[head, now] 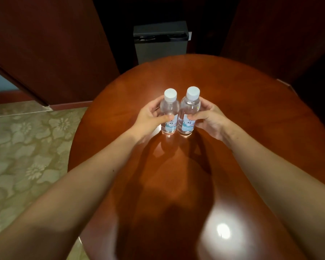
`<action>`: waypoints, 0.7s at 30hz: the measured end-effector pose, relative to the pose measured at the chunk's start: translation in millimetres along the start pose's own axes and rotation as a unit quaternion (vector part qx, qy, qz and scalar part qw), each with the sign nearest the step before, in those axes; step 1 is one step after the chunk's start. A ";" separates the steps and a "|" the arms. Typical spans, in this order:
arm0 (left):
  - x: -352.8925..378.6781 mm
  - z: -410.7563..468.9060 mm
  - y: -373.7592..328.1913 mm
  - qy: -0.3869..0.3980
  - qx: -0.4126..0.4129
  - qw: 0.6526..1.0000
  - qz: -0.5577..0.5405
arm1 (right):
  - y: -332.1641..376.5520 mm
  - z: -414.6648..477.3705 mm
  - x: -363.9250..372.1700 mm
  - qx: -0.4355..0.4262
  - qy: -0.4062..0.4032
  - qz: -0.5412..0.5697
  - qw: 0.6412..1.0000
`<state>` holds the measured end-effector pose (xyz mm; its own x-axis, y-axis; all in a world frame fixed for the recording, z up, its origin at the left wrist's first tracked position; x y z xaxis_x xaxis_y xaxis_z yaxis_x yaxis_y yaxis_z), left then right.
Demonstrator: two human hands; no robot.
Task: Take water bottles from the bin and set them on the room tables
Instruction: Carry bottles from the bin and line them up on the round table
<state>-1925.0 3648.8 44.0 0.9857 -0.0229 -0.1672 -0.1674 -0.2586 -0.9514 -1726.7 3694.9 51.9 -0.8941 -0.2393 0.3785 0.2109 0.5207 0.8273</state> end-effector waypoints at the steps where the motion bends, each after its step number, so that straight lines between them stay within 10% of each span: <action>1: 0.4 1.0 -0.1 0.003 0.001 1.000 -0.002 | -1.2 1.0 -1.2 0.000 0.000 0.001 1.000; 15: 8.9 -2.2 -0.3 -0.017 -0.049 0.998 0.040 | -11.7 0.9 -11.4 0.005 -0.030 -0.097 0.995; 21: 19.5 -26.0 -5.3 -0.039 -0.126 0.982 0.133 | -14.7 -30.5 -5.7 0.012 -0.061 -0.382 0.922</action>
<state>-1904.4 3624.7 52.6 0.9015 -0.0503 -0.4298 -0.3982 -0.4852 -0.7785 -1712.7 3663.7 50.2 -0.8158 -0.4509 -0.3620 -0.5067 0.2558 0.8233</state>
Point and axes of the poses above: each hand's wrist, its own z-axis towards the middle knuckle, its own x-axis out of the palm, y = z × x, the point moved 2 cm from there along z, towards the middle knuckle, and after that the axes turned 12 degrees about z, right-handed, at the moved point
